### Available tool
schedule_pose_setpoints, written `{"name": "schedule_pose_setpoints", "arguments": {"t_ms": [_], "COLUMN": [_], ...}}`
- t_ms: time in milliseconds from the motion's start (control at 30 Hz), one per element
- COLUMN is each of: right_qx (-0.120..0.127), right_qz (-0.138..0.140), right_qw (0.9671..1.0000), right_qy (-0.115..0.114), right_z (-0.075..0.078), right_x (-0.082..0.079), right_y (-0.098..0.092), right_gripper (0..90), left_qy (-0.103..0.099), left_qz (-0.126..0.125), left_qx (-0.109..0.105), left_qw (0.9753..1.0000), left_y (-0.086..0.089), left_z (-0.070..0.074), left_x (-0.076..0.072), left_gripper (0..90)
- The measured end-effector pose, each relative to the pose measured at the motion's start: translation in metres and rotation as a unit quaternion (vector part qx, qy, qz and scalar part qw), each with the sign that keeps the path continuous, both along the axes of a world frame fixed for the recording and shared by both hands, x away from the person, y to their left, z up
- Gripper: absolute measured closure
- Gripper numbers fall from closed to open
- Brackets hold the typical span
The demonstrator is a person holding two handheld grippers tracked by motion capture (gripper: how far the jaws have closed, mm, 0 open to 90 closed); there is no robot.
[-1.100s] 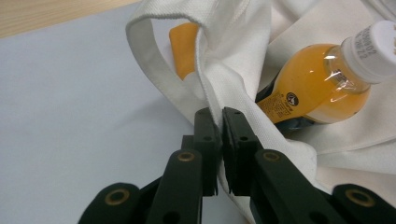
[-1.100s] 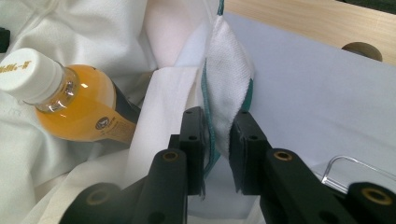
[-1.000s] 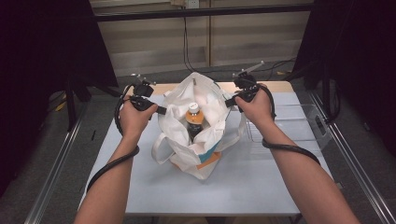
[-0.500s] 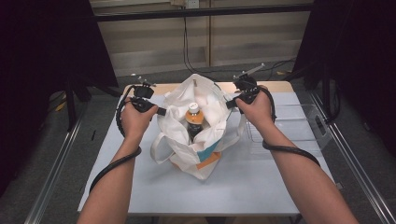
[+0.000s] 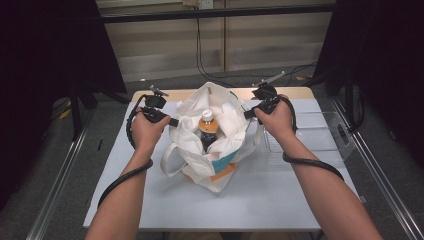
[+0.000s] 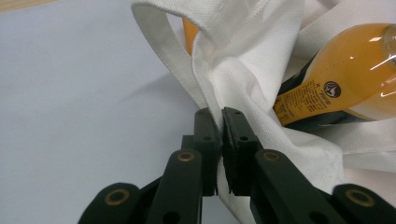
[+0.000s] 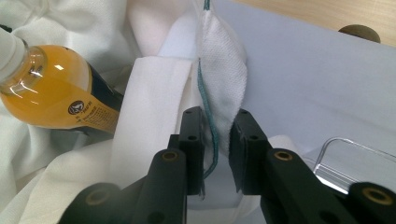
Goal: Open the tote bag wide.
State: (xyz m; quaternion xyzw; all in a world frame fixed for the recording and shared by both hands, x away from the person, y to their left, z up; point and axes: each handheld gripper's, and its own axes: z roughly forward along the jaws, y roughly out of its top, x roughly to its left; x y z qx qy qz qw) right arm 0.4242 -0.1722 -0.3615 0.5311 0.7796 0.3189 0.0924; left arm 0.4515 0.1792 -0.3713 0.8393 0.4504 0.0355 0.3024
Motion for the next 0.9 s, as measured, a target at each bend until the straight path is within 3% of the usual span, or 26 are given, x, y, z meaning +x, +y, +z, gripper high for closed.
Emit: {"name": "schedule_pose_setpoints", "arguments": {"t_ms": [900], "right_qx": [-0.001], "right_qz": [-0.004], "right_qw": [0.9999], "right_qy": [0.015], "right_z": [-0.012], "right_x": [-0.001], "right_y": [-0.005], "right_gripper": [76.5], "left_qy": [0.004], "left_qz": [0.01], "left_qx": [0.004], "left_qw": [0.9999], "left_y": [0.002], "left_z": [-0.014], "left_x": [0.0], "left_gripper": [84.7]}}
